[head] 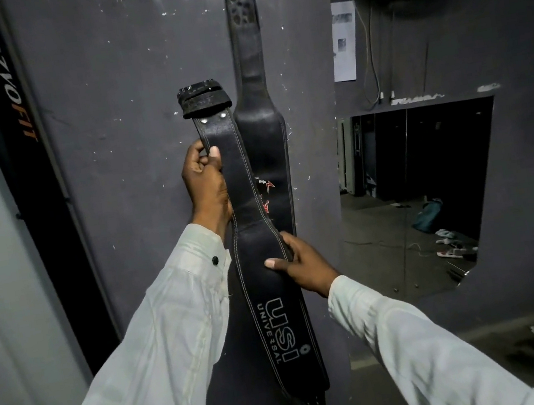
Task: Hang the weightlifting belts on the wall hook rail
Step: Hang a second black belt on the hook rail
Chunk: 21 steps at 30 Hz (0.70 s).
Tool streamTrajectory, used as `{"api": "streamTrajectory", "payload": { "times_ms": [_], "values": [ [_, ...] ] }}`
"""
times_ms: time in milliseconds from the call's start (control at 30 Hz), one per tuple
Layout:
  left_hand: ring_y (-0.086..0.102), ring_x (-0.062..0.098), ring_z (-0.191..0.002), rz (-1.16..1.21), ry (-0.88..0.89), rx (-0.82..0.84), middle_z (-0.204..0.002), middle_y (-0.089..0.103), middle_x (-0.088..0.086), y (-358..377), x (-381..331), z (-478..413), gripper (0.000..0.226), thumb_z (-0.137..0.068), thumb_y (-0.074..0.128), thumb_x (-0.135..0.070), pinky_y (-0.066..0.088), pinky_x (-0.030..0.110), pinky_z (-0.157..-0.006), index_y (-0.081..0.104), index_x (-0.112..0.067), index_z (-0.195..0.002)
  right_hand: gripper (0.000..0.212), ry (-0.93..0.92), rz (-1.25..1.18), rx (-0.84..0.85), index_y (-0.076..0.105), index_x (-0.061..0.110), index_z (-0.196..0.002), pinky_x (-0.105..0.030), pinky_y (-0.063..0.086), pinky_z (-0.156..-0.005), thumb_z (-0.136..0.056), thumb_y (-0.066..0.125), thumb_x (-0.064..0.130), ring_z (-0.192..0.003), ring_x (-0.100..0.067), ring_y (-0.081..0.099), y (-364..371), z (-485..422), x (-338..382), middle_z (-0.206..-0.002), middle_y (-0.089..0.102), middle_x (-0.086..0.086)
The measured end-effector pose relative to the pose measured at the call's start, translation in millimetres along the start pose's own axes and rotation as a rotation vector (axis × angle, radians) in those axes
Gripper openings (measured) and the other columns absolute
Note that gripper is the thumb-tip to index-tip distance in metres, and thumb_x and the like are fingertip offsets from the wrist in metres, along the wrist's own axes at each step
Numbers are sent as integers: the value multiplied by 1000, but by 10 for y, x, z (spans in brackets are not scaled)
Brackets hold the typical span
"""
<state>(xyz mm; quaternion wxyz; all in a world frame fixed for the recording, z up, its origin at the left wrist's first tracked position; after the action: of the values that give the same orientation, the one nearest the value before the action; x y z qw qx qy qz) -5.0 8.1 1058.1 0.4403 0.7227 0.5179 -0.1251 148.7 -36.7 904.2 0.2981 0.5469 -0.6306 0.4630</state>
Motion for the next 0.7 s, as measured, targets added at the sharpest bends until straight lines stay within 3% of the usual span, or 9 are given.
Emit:
{"api": "streamTrajectory", "payload": {
  "times_ms": [67,200,367,467,533,600,667,700],
  "values": [
    [55,21,-78,11,-6,9,-81,60,5,13,2,-16,22,-94,50,3,49,37,-79,64,-9,-105,45,8,23,8,58,25,-127,-45,49,-107,-85,73,22,-115,-16,67,5,30,-20,-122,71,1],
    [53,26,-82,23,-19,8,-83,59,7,22,-32,-81,22,-90,54,0,48,42,-82,67,-15,-99,51,92,-41,117,54,21,-137,-43,49,-108,-90,69,7,-121,-18,64,-1,124,-165,-130,68,-2],
    [52,28,-86,17,-9,54,-90,59,14,32,-34,-87,21,-89,54,-1,47,46,-85,67,-12,-100,37,147,-64,147,60,7,-128,-34,54,-99,-92,67,5,-113,-21,68,40,193,-286,-124,70,-11],
    [56,28,-92,21,-53,86,-97,61,15,38,-53,-98,22,-91,54,-1,49,46,-92,67,-13,-103,25,201,30,218,68,13,-115,-26,56,-87,-90,70,11,-99,-10,71,37,211,-273,-109,75,0],
    [57,28,-96,17,-91,111,-102,63,14,45,-53,-97,22,-91,55,-2,48,50,-99,68,-16,-102,18,150,-18,157,69,19,-106,-15,54,-73,-91,69,9,-87,-6,71,-22,64,-12,-96,75,6],
    [60,27,-99,-3,-104,157,-108,66,13,76,-23,-34,21,-91,56,-5,47,54,-102,68,-19,-101,19,75,-109,2,62,19,-108,-10,50,-60,-94,64,6,-79,-11,63,-117,-180,410,-88,65,2],
    [62,23,-97,-30,-87,198,-106,67,10,127,-10,73,20,-95,54,-4,52,48,-96,66,-16,-104,32,-35,-130,-33,54,17,-122,-14,53,-62,-95,59,1,-83,-17,61,-167,-397,804,-94,61,-7],
    [63,21,-96,-45,-65,218,-106,67,9,144,-22,111,20,-97,52,-4,54,42,-92,65,-14,-108,39,-78,-130,-14,51,19,-127,-20,58,-70,-95,58,-2,-90,-18,64,-163,-460,937,-101,64,-8]
  ]
}}
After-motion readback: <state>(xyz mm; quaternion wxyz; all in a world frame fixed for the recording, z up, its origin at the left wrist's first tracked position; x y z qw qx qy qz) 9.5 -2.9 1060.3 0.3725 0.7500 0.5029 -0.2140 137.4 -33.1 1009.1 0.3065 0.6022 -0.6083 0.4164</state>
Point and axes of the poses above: each hand's wrist, its own z-axis away from the middle knuckle, its own y-axis out of the palm, x = y × z, the point moved 3 cm from there along -z, towards the middle knuckle
